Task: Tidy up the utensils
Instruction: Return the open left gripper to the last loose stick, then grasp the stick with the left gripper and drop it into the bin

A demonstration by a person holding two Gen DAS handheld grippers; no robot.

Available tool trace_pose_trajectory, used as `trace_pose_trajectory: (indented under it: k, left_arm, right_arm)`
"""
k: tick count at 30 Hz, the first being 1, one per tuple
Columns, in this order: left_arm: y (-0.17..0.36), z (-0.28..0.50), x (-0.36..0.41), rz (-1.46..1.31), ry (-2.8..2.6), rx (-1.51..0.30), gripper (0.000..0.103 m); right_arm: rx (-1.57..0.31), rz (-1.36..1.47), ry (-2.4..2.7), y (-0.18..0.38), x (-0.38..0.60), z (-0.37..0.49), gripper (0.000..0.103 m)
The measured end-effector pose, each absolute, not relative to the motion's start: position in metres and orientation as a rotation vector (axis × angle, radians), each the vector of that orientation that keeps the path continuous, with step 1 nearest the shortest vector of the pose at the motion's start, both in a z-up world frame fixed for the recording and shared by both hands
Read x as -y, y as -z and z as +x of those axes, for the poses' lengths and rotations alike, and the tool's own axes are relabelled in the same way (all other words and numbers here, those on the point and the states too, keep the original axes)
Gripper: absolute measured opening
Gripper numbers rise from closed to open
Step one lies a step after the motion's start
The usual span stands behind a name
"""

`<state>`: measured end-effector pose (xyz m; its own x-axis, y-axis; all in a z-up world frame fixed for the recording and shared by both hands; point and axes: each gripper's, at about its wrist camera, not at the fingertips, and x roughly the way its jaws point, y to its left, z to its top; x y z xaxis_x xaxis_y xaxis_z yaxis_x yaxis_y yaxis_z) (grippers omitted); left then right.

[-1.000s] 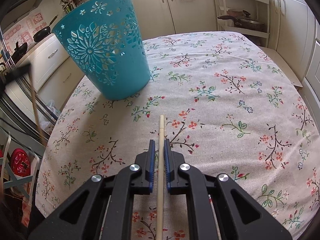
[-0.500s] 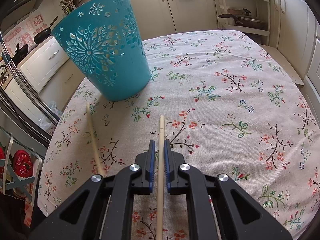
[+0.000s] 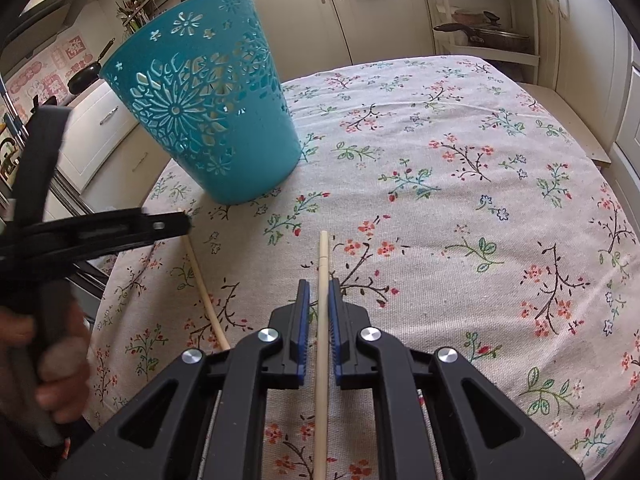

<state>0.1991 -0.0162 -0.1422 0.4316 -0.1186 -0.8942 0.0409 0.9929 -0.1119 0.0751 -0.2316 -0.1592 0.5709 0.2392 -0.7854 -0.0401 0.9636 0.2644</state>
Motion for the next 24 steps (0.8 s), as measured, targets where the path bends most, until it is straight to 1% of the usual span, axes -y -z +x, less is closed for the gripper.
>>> trace_pose_trajectory:
  k: [1,2,6,8,9,10,12,13,14,17,19,23,24]
  left_arm:
    - [0.143,0.201,0.020,-0.060,0.079,-1.111,0.069]
    - [0.144,0.203,0.024,-0.028,0.047,-1.108,0.071]
    - [0.147,0.201,0.031,0.045,0.031,-1.074,0.072]
    - [0.147,0.197,0.038,0.086,0.072,-1.043,0.062]
    - [0.146,0.194,0.042,0.109,0.116,-1.031,0.051]
    - [0.144,0.193,0.045,0.134,0.173,-1.027,0.036]
    - [0.144,0.188,0.050,0.188,0.264,-1.029,0.021]
    - [0.144,0.188,0.053,0.213,0.308,-1.031,0.017]
    - [0.142,0.187,0.054,0.238,0.379,-1.037,0.015]
    - [0.140,0.186,0.053,0.296,0.472,-1.060,0.013]
    - [0.138,0.189,0.046,0.302,0.498,-1.085,0.011]
    - [0.136,0.196,0.036,0.320,0.452,-1.125,0.011]
    - [0.139,0.201,0.032,0.318,0.418,-1.131,0.013]
  right_arm:
    - [-0.951,0.228,-0.165,0.159,0.231,0.075,0.010]
    - [-0.950,0.227,-0.165,0.159,0.231,0.075,0.010]
    - [-0.951,0.237,-0.169,0.159,0.233,0.075,0.010]
    - [-0.955,0.253,-0.172,0.160,0.234,0.076,0.010]
    - [-0.956,0.264,-0.174,0.160,0.236,0.076,0.010]
    - [-0.958,0.271,-0.175,0.160,0.237,0.076,0.010]
    - [-0.961,0.292,-0.178,0.161,0.239,0.077,0.010]
    - [-0.962,0.303,-0.180,0.161,0.240,0.077,0.010]
    - [-0.963,0.310,-0.182,0.161,0.241,0.077,0.010]
    - [-0.966,0.336,-0.186,0.161,0.243,0.078,0.010]
    - [-0.967,0.347,-0.187,0.161,0.244,0.078,0.010]
    - [-0.965,0.348,-0.186,0.161,0.243,0.078,0.010]
    - [-0.965,0.348,-0.186,0.161,0.243,0.078,0.010]
